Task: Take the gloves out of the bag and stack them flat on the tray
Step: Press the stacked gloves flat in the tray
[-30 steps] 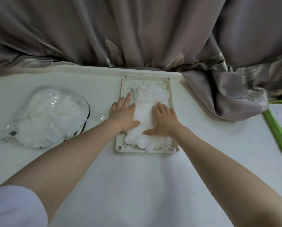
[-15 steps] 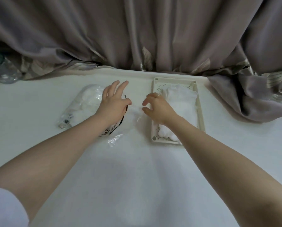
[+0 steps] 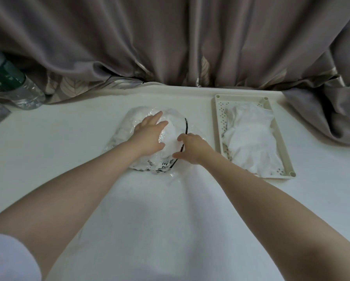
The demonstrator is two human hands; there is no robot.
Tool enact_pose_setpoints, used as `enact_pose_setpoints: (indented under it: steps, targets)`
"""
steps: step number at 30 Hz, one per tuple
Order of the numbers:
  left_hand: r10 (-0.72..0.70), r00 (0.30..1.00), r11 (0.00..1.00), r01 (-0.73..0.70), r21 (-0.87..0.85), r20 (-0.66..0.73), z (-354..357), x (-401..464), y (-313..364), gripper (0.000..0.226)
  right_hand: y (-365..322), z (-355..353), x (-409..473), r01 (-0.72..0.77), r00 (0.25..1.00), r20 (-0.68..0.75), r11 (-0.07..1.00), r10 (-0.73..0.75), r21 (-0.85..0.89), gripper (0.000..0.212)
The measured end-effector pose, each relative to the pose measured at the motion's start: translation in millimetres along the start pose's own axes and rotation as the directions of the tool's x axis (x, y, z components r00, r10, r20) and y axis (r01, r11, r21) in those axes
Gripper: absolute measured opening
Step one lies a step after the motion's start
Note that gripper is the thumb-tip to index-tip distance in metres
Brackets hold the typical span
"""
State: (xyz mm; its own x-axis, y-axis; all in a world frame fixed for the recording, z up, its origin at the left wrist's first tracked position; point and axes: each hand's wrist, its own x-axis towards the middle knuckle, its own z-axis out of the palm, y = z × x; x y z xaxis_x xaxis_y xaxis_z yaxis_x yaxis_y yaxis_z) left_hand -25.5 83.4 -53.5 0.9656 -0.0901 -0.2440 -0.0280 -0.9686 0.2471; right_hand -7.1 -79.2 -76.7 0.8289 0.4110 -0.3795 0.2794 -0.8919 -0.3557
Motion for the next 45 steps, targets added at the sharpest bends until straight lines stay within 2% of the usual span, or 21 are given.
enact_pose_setpoints:
  steps: [3,4,6,8,11,13,15,18,20,21,24,26,27,29,31,32,35,37,39,42,45]
  targets:
    - [0.060,0.997,0.998,-0.059,-0.035,0.043,0.6,2.2,-2.3,0.071,-11.7,11.1,0.6,-0.069,0.997,0.021,0.997,0.070,-0.017,0.076]
    - [0.072,0.995,0.996,-0.069,-0.053,0.066,1.2,2.7,-2.3,0.067,-14.1,14.0,0.7,-0.075,0.997,-0.001,0.994,0.076,-0.078,0.071]
    - [0.082,0.990,0.995,-0.075,-0.069,0.113,3.4,3.1,-3.5,0.059,-17.9,16.7,2.7,-0.063,0.996,-0.073,0.977,0.049,-0.205,0.043]
    - [0.074,0.988,0.997,-0.068,-0.047,0.137,6.8,3.3,-5.7,0.056,-20.5,13.7,2.5,-0.068,0.984,-0.173,0.972,0.029,-0.227,0.023]
    - [0.047,0.988,0.999,-0.046,-0.006,0.145,11.3,3.9,-9.2,0.058,-13.5,6.1,4.2,-0.070,0.973,-0.224,0.996,0.056,-0.056,0.021]
    - [0.034,0.988,0.999,-0.037,0.016,0.151,11.0,3.9,-9.7,0.061,-6.0,4.0,4.6,-0.009,0.988,-0.156,0.997,0.021,0.077,0.020]
    - [0.021,0.987,1.000,-0.025,0.019,0.160,8.2,1.8,-7.8,0.064,-5.3,7.0,1.8,0.080,0.997,-0.030,0.989,-0.077,0.126,0.032]
    - [0.011,0.987,1.000,-0.015,0.025,0.162,6.2,-1.7,-6.3,0.064,-10.1,21.9,2.2,0.173,0.984,0.061,0.977,-0.167,-0.124,0.045]
    - [0.004,0.987,0.999,-0.009,0.033,0.158,7.0,-3.6,-8.1,0.062,-12.2,26.4,3.9,0.186,0.980,-0.018,0.937,-0.200,-0.295,0.035]
    - [0.001,0.988,0.999,-0.007,0.039,0.158,7.6,-4.1,-10.0,0.061,-11.5,25.5,4.8,0.172,0.977,-0.071,0.936,-0.203,-0.306,0.033]
    - [-0.009,0.986,0.998,-0.001,0.060,0.164,9.4,-3.7,-15.2,0.058,-6.0,6.2,2.9,0.131,0.958,-0.239,0.982,-0.161,-0.134,0.029]
    - [-0.013,0.985,0.998,0.001,0.066,0.173,10.5,-2.0,-16.3,0.056,-0.1,-13.9,-3.9,0.103,0.955,-0.290,0.987,-0.063,0.124,0.032]
    - [-0.014,0.984,0.998,0.002,0.067,0.176,10.9,-0.9,-15.7,0.055,2.5,-23.7,-9.6,0.101,0.962,-0.272,0.940,-0.009,0.326,0.034]
    - [-0.029,0.982,0.998,0.018,0.060,0.185,11.3,0.6,-12.5,0.053,6.5,-38.2,-22.1,0.136,0.970,-0.241,0.733,0.040,0.667,0.025]
    - [-0.053,0.981,0.998,0.047,0.035,0.187,11.3,1.3,-7.6,0.050,11.2,-48.0,-32.8,0.149,0.968,-0.233,0.543,0.091,0.827,0.008]
    - [-0.069,0.982,0.998,0.067,0.016,0.178,11.2,0.6,-3.9,0.048,14.1,-51.0,-36.8,0.149,0.967,-0.228,0.477,0.112,0.866,0.003]
    - [-0.062,0.997,0.993,0.066,-0.096,0.050,7.8,-5.3,14.6,0.048,20.4,-56.5,-45.5,0.113,0.977,-0.175,0.403,0.120,0.908,0.009]
    - [0.014,0.990,0.960,-0.052,-0.276,-0.139,1.9,-12.9,35.1,0.040,22.5,-57.7,-51.5,0.101,0.986,-0.138,0.328,0.094,0.939,0.005]
    - [0.048,0.956,0.854,-0.190,-0.484,-0.291,-7.6,-21.5,59.1,0.027,24.0,-59.3,-56.0,0.098,0.991,-0.118,0.251,0.066,0.963,0.011]
    - [0.062,0.962,0.714,-0.228,-0.662,-0.264,-20.1,-27.8,86.1,0.016,26.8,-64.0,-62.0,0.129,0.989,-0.140,0.220,0.035,0.967,0.018]
    - [0.018,0.977,0.697,-0.163,-0.698,-0.210,-23.4,-26.1,91.6,0.011,30.0,-70.9,-68.5,0.155,0.981,-0.181,0.264,0.077,0.952,0.015]
